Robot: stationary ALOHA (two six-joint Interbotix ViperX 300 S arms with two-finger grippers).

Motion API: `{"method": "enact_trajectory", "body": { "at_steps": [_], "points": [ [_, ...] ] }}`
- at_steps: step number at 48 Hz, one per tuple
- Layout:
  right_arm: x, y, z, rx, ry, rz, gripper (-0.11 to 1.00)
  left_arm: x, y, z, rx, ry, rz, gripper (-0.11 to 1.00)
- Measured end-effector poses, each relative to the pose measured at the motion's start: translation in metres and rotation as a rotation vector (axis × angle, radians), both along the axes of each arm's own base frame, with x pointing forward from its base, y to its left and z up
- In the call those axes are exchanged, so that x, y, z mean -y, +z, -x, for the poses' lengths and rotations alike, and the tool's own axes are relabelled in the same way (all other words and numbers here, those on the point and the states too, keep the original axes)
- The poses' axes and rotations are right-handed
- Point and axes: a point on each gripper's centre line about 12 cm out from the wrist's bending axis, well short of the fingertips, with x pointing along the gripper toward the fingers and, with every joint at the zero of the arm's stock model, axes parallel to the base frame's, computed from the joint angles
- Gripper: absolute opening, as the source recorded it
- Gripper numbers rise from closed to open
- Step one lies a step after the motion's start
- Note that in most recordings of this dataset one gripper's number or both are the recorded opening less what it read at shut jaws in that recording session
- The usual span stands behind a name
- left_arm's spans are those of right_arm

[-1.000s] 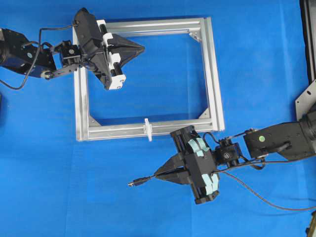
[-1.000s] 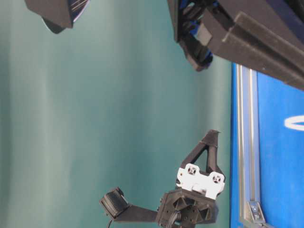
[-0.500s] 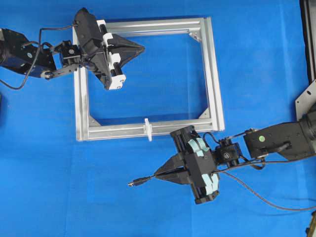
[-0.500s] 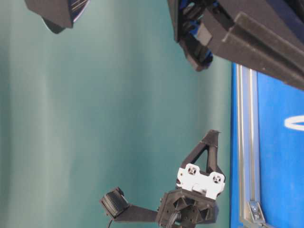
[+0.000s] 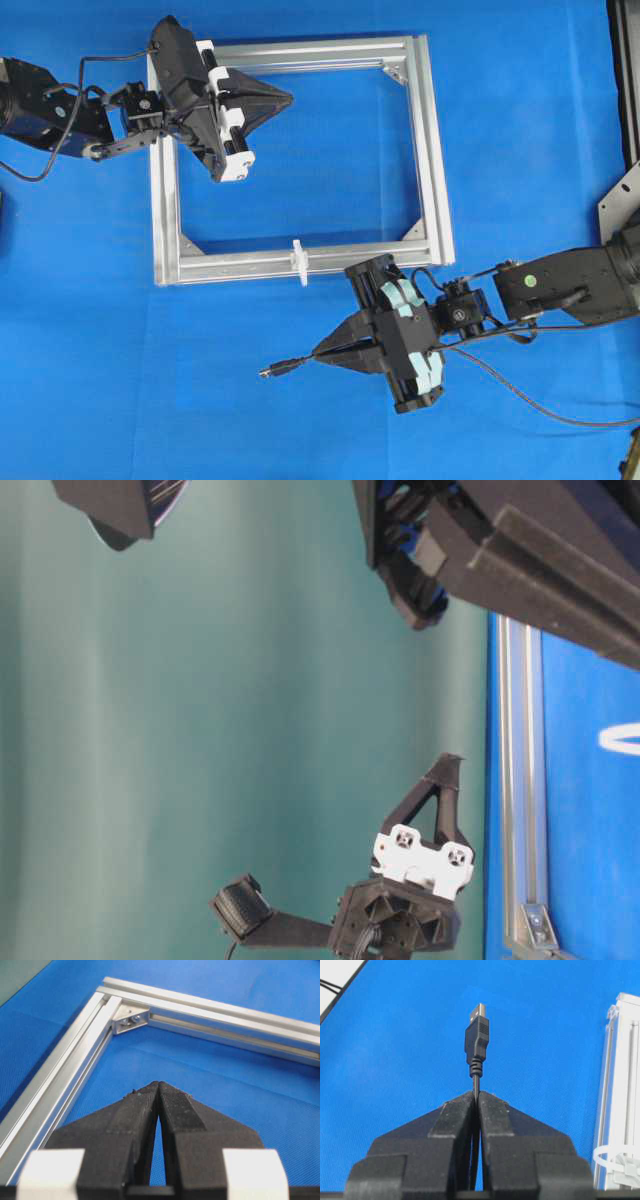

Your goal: Insert the wire through the string loop located in the center.

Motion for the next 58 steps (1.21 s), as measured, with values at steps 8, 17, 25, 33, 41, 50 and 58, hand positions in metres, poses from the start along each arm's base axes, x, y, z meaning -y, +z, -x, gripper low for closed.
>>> {"method": "enact_trajectory", "body": {
  "at_steps": [8,17,25,33,41,50,58],
  "points": [
    [0.003,-0.002,0.008,-0.012,0.000,0.004,-0.02,0.000,0.000,0.000,0.000,0.000,0.000,0.00],
    [0.010,-0.004,0.031,-0.029,0.000,0.009,-0.02,-0.001,0.000,0.000,0.000,0.002,-0.001,0.00],
    [0.018,-0.003,0.055,-0.037,-0.002,0.012,-0.02,0.000,0.001,0.000,0.002,0.001,0.000,0.00],
    [0.024,-0.002,0.073,-0.037,-0.003,0.009,-0.02,0.000,0.000,0.000,0.000,0.000,0.000,0.00],
    [0.025,-0.002,0.078,-0.038,-0.001,0.011,-0.02,0.000,0.000,0.000,0.000,0.000,0.000,0.00],
    [0.025,-0.002,0.078,-0.039,-0.003,0.010,-0.02,0.000,0.000,0.000,0.000,0.000,0.000,0.00],
    [0.027,-0.002,0.078,-0.039,-0.008,0.010,-0.02,0.000,0.000,0.000,0.000,0.000,0.000,0.00]
  ]
}}
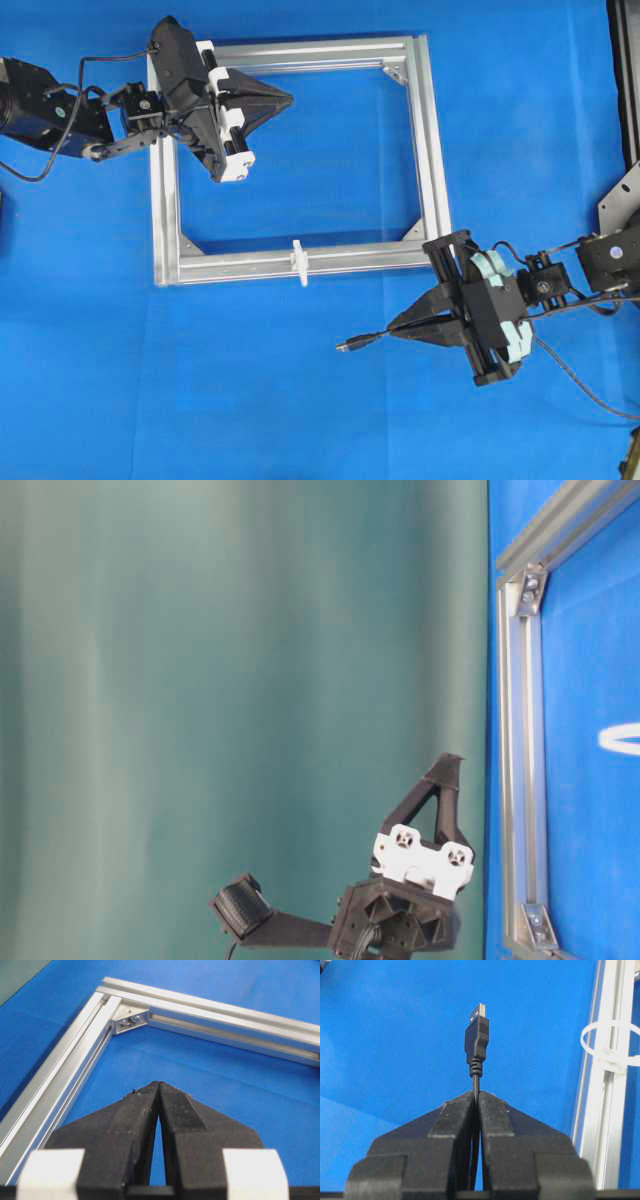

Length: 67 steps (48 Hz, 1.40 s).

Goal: Insert the wire through the string loop located in the center.
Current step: 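Move the right gripper with the USB plug toward the white zip-tie loop, then align the USB plug with the zip-tie loop opening using the right gripper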

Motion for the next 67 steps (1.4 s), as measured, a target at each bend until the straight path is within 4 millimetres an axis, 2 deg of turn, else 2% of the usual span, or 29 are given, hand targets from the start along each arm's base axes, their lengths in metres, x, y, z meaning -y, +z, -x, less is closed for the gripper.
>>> {"method": "enact_trajectory", "body": {
  "at_steps": [19,27,43,67],
  "points": [
    [0.046,-0.009,-0.010,-0.022,-0.150,0.005,-0.02,0.000,0.000,0.000,0.001,0.002,0.002,0.00],
    [0.059,-0.014,-0.013,-0.032,-0.192,0.007,-0.02,0.000,0.000,0.000,0.000,0.000,0.001,0.00],
    [0.069,-0.014,-0.016,-0.009,-0.222,0.002,-0.02,0.000,0.000,0.000,0.000,0.000,0.000,0.00],
    [0.069,-0.014,-0.015,-0.008,-0.224,0.002,-0.02,0.001,0.000,0.000,0.000,-0.001,0.001,0.00]
  ]
}}
